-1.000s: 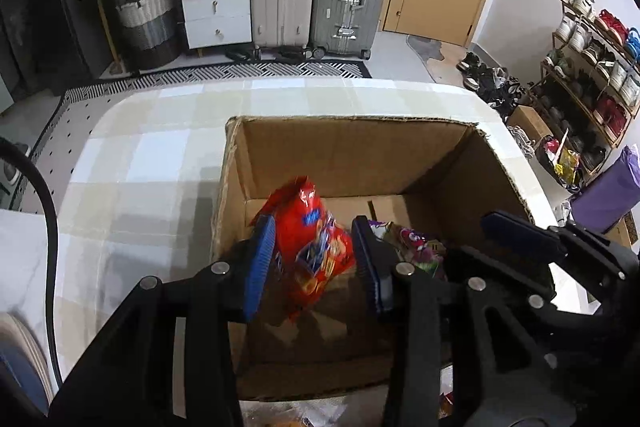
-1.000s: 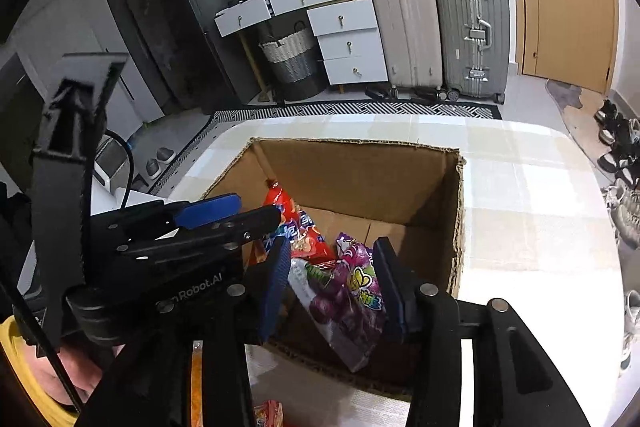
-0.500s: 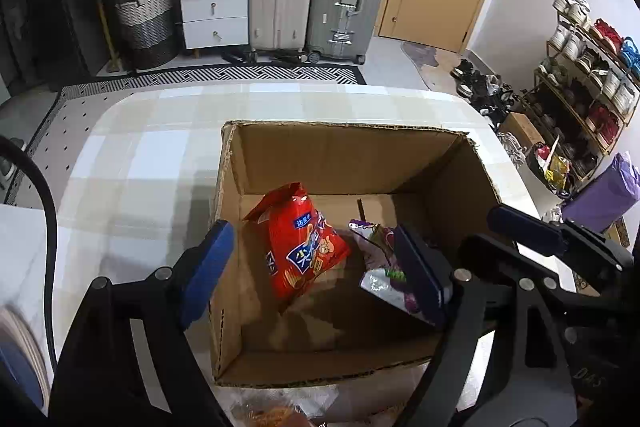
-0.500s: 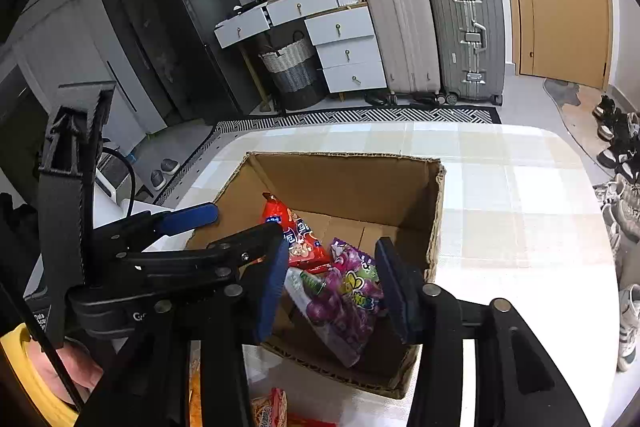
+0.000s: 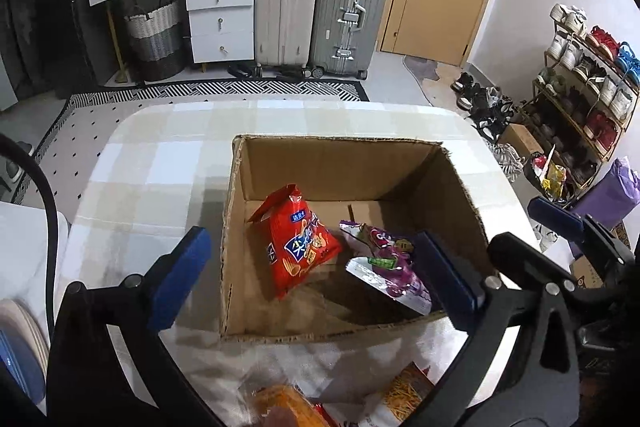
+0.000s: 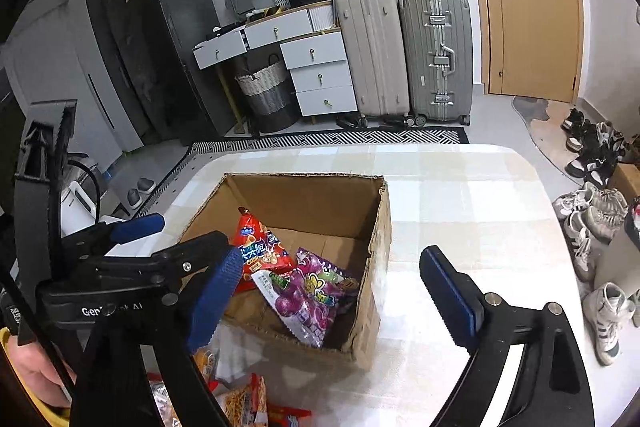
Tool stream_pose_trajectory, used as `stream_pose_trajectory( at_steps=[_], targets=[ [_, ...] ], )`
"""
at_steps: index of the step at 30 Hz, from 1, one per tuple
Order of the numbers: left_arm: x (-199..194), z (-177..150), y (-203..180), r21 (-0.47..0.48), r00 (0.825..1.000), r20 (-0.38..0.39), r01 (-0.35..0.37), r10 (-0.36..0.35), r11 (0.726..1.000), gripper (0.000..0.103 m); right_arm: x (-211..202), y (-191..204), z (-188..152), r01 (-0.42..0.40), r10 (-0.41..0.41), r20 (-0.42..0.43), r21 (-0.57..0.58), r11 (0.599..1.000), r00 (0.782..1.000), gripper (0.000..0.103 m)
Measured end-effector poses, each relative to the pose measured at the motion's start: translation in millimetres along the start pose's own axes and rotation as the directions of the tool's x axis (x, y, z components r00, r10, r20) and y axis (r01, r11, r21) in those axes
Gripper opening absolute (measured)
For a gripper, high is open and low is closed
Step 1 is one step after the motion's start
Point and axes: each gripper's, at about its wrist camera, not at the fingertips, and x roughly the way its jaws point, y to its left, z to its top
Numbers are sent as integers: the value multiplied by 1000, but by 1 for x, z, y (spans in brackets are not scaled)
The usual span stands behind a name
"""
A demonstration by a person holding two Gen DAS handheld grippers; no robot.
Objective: Organize snacks
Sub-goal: 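Withdraw both tools from the box back toward the snack pile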
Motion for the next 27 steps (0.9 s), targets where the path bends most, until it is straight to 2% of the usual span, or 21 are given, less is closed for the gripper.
stream_pose_trajectory(
  at_steps=[5, 13, 22, 27],
  targets=[
    [-27, -1, -4, 5, 1000, 19, -4, 4, 1000, 102, -20, 12, -2, 36, -35, 18, -52, 998, 999, 92],
    [-88, -13, -4, -28, 998, 64, 6, -4, 1000, 102, -69, 41, -9, 41, -34, 68, -109, 993, 997, 92],
    [-181, -52, -3, -49, 990, 138, -5, 12, 999, 102, -135, 71, -36, 7, 7, 124, -112, 994, 992, 93],
    [-243, -82, -7, -35, 980, 198, -26, 32, 999, 102, -180, 91, -58, 7, 17, 165, -142, 990, 986, 93]
  ],
)
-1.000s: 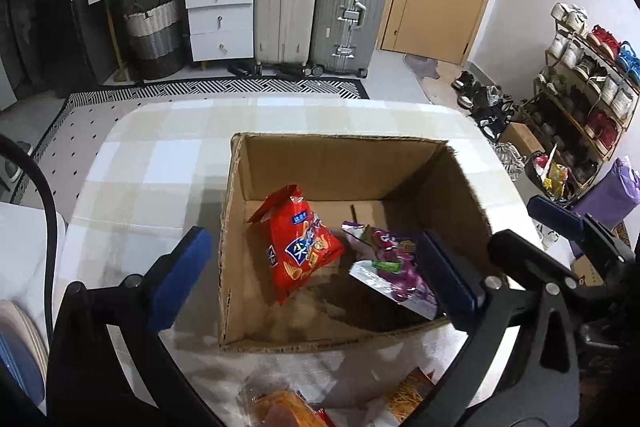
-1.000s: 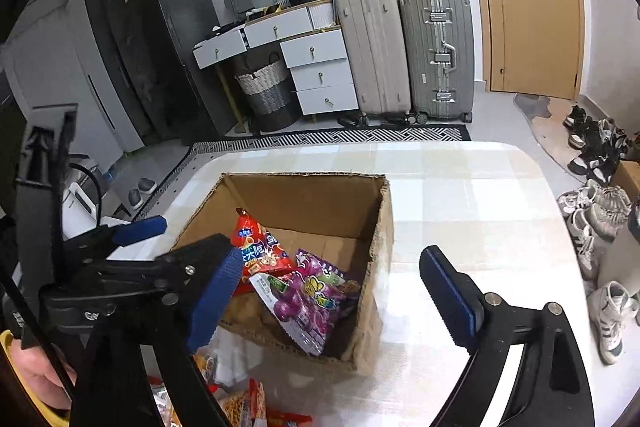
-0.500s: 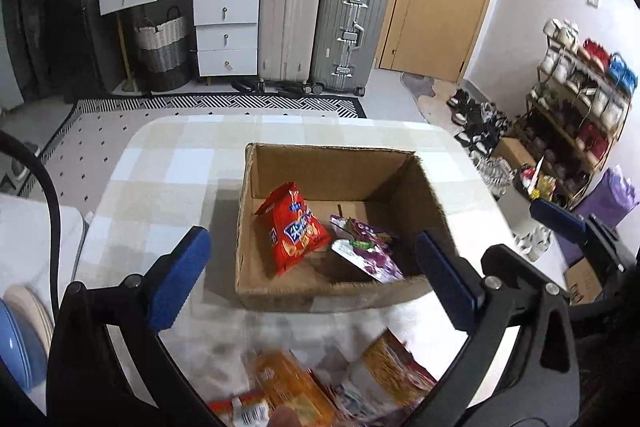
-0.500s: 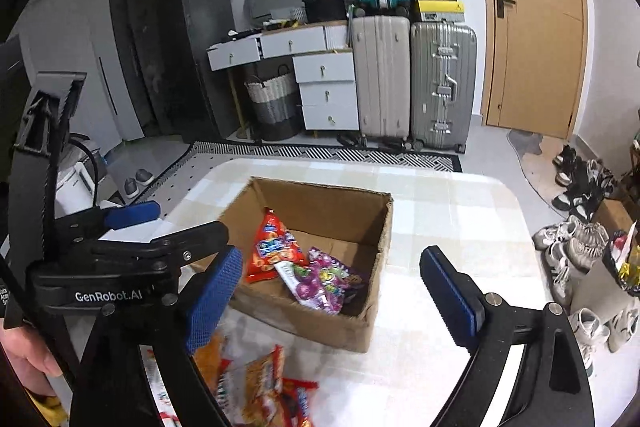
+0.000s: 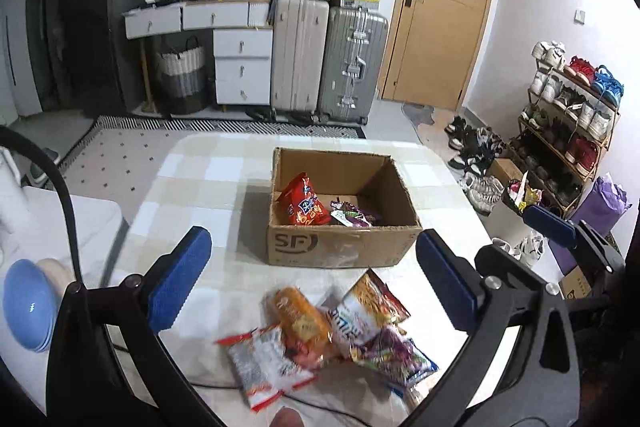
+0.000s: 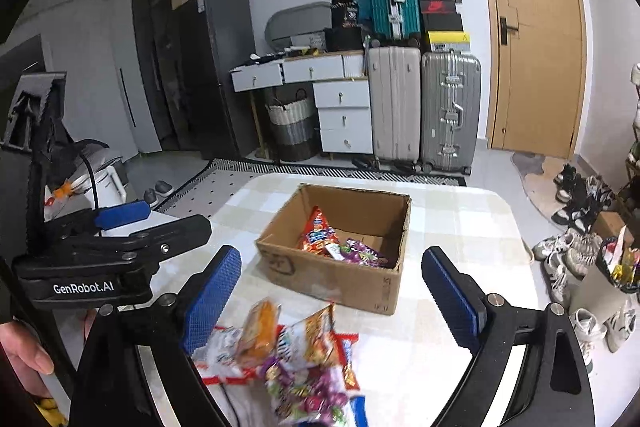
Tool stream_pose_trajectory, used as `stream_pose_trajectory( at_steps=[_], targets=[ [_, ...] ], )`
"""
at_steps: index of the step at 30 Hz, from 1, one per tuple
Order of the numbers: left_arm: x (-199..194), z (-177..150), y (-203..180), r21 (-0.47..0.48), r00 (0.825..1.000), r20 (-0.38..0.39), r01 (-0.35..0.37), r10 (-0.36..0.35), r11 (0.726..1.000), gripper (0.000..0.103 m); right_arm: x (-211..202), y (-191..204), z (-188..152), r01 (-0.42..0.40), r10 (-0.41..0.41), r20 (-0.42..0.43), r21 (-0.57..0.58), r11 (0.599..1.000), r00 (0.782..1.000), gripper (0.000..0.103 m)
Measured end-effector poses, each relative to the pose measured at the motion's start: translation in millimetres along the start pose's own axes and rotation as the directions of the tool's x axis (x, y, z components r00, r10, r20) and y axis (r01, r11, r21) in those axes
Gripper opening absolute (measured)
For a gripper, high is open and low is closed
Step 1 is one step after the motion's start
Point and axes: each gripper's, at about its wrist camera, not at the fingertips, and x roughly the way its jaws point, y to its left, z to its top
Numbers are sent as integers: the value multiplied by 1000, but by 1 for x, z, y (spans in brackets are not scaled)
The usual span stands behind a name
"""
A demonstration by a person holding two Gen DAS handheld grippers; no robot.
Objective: Organize snacks
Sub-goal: 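Withdraw both tools from the box back toward the snack pile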
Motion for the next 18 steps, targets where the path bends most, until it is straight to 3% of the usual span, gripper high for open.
stream_pose_trajectory(
  at_steps=[10, 18],
  targets=[
    [-105, -50, 2, -23, 997, 73, -11, 12, 1000, 102, -84, 56, -32, -11, 19, 85, -93, 996, 996, 96],
    [-169, -96, 16, 13, 989, 147, -17, 15, 1000, 102, -112, 71, -76, -1, 14, 114, -112, 994, 993, 99]
  ],
)
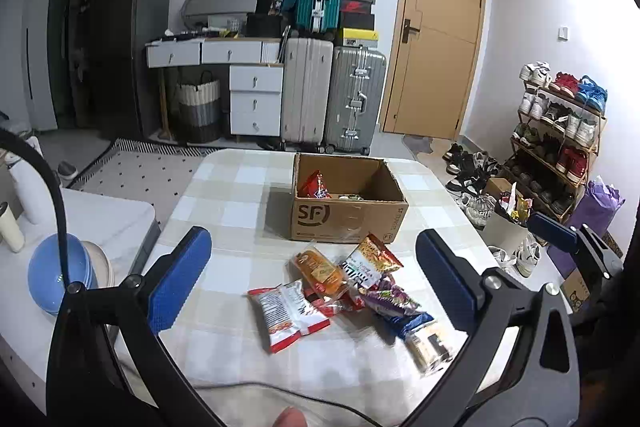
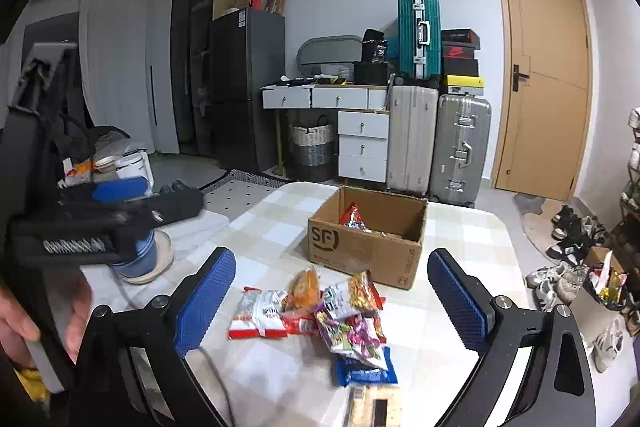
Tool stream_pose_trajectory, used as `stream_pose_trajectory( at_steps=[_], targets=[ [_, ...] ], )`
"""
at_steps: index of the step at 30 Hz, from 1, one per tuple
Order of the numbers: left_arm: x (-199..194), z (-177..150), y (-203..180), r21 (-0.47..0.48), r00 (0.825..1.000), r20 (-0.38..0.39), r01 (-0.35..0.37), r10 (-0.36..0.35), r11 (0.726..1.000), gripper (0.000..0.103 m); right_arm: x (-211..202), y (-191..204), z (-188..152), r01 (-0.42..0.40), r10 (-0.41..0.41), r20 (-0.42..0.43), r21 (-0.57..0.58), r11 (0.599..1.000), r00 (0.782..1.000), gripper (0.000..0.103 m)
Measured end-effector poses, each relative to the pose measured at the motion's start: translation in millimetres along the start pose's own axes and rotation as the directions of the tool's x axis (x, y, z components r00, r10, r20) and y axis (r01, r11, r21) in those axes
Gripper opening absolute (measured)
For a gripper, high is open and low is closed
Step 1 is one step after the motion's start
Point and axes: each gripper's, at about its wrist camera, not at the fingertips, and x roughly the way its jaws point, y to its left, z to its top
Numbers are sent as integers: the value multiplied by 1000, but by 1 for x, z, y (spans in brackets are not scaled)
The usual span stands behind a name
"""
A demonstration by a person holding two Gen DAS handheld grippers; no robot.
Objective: Organize snacks
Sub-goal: 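Withdraw both tools from the box back toward the snack pile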
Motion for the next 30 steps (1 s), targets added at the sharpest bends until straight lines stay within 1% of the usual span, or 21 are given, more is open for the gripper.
stream_pose_trajectory(
  at_steps=[3, 5, 7, 9, 11, 12, 14, 17, 21, 22, 24, 28, 30],
  targets=[
    [-12, -16, 5, 33, 1000, 19, -8, 8, 999, 102, -2, 1, -16, -4, 4, 5, 6, 1000, 1000, 99],
    [-13, -29, 7, 42, 1000, 21, -11, 10, 999, 102, 1, -1, -30, -15, 15, 4, 12, 1000, 1000, 99],
    [-6, -42, 12, 31, 1000, 10, -6, 6, 999, 102, 7, -5, -42, -23, 23, 2, 12, 1000, 1000, 99],
    [11, -55, 16, 28, 1000, -14, 2, -2, 1000, 102, 16, -6, -58, -55, 55, -11, 10, 998, 998, 99],
    [27, -68, 21, 23, 1000, -23, -20, 20, 1000, 102, 29, -7, -73, -125, 125, -39, 0, 992, 991, 99],
    [39, -70, 23, 18, 999, -38, -20, 21, 1000, 102, 34, -7, -79, -132, 131, -51, -7, 991, 990, 99],
    [63, -77, 26, 0, 997, -71, -14, 14, 1000, 102, 50, -7, -89, -111, 108, -84, -33, 993, 991, 99],
    [89, -90, 34, -31, 995, -96, -10, 7, 999, 102, 69, -13, -98, -115, 111, -116, -34, 993, 987, 99],
    [112, -98, 34, -37, 993, -115, 4, -8, 999, 102, 91, -21, -104, -114, 109, -136, -26, 993, 985, 99],
    [115, -98, 32, -35, 992, -122, 10, -14, 999, 102, 96, -23, -105, -113, 109, -136, -25, 993, 985, 99],
    [118, -99, 29, -11, 992, -125, 2, -3, 1000, 102, 103, -28, -106, -128, 126, -143, -2, 992, 982, 99],
    [112, -95, 23, 9, 996, -91, -4, 4, 1000, 102, 113, -35, -108, -126, 133, -170, 47, 991, 977, 99],
    [115, -95, 22, 5, 996, -95, -1, 1, 1000, 102, 120, -36, -109, -114, 118, -178, 37, 993, 977, 99]
  ],
)
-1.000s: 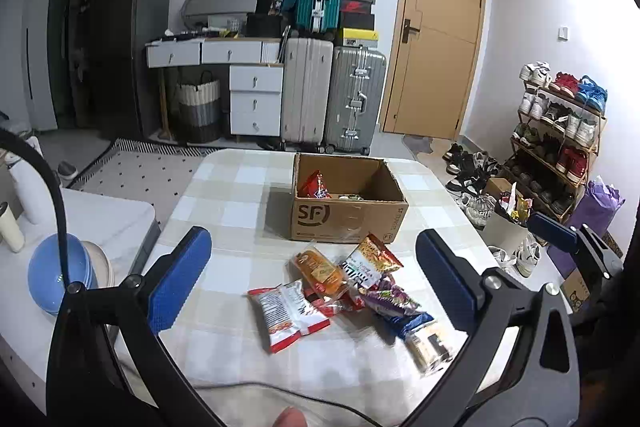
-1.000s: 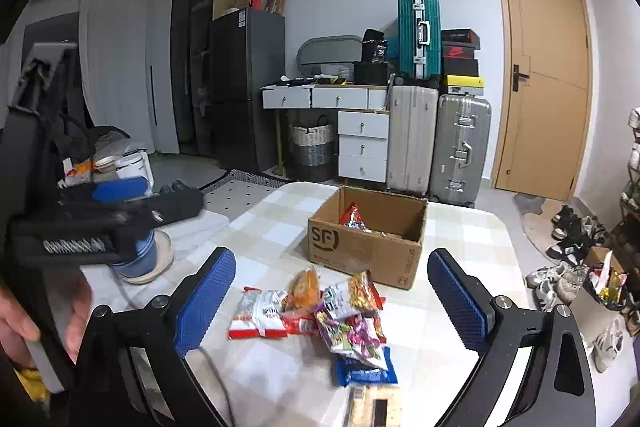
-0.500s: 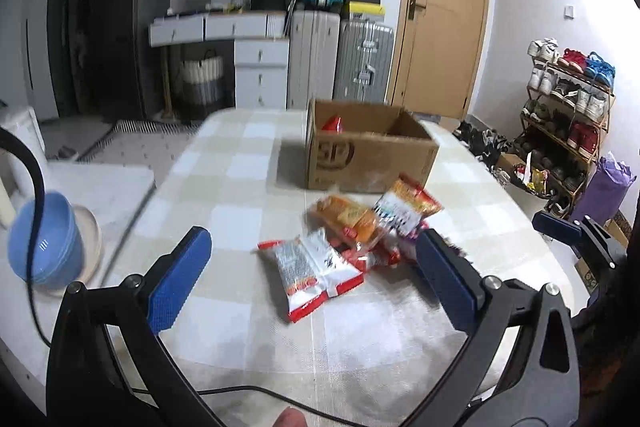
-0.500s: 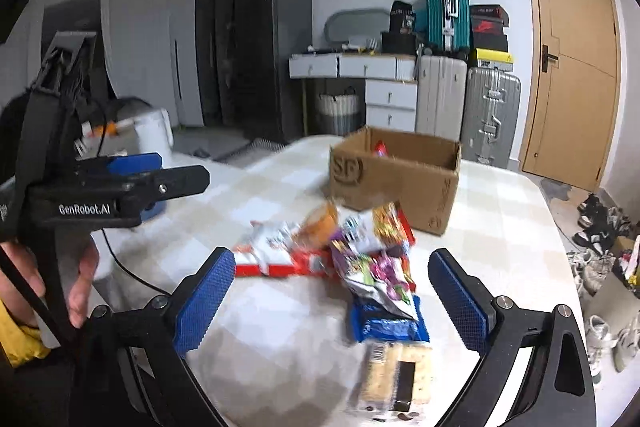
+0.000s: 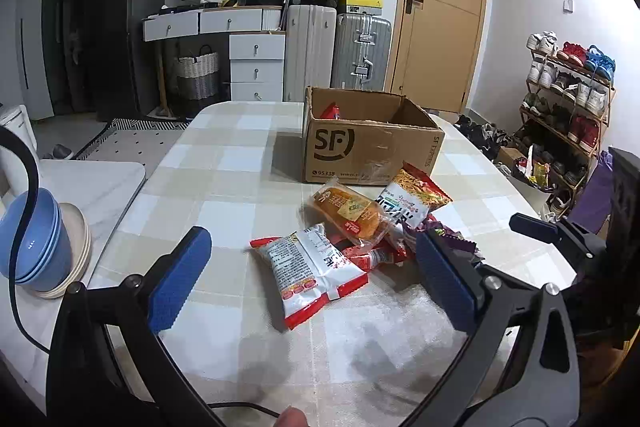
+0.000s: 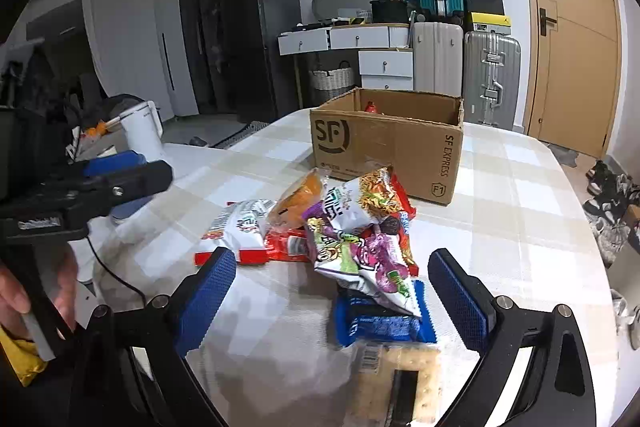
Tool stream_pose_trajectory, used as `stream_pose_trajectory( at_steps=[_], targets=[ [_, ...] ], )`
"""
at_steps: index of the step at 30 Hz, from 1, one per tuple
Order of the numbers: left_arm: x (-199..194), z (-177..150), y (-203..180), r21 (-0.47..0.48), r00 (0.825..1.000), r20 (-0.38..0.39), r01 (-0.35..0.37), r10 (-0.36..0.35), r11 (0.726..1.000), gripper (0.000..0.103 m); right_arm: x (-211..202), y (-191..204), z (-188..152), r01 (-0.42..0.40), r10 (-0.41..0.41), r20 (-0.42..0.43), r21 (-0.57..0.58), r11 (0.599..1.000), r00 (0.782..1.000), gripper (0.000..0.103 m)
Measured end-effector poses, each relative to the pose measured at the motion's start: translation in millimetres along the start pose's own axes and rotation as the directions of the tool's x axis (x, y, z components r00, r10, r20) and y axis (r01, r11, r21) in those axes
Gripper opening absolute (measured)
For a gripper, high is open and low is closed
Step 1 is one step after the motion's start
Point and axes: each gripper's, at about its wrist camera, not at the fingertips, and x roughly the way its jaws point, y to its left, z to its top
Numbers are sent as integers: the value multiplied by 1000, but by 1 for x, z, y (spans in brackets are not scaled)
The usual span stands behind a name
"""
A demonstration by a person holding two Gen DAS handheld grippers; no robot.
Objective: Organize snacks
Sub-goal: 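Withdraw both tools from the box back toward the snack pile, then grasp the purple-green candy bag with the right gripper while the left grasps the white chip bag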
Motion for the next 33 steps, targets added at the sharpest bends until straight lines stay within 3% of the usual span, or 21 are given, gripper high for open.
stream_pose_trajectory(
  at_steps=[7, 9, 12, 18, 19, 20, 28, 33],
  targets=[
    [11, -3, 2, -33, 999, -47, -13, 11, 999, 102, 22, -1, 6, 26, -26, -32, -9, 1000, 999, 98],
    [17, -6, 0, -22, 998, -58, -21, 19, 1000, 102, 32, -5, 6, 28, -29, -56, -8, 1000, 998, 93],
    [31, -8, 0, -17, 995, -89, -34, 32, 999, 102, 54, -10, 5, 13, -13, -130, 4, 1000, 991, 67],
    [65, -11, 8, -75, 984, -177, -31, 17, 997, 102, 83, -22, 4, 7, -1, -195, 29, 1000, 981, 56],
    [69, -11, 9, -80, 983, -184, -33, 17, 996, 102, 84, -23, 5, 6, 0, -198, 29, 1000, 980, 52],
    [70, -12, 9, -82, 982, -187, -34, 18, 996, 102, 84, -23, 5, 5, 2, -201, 31, 1000, 980, 42],
    [94, -20, 16, -111, 967, -252, -55, 25, 992, 102, 72, -25, 6, -41, 51, -188, 59, 997, 981, 39],
    [105, -25, 29, -182, 957, -290, -50, -5, 982, 102, 46, -28, 10, -67, 80, -130, 101, 993, 988, 39]
  ],
)
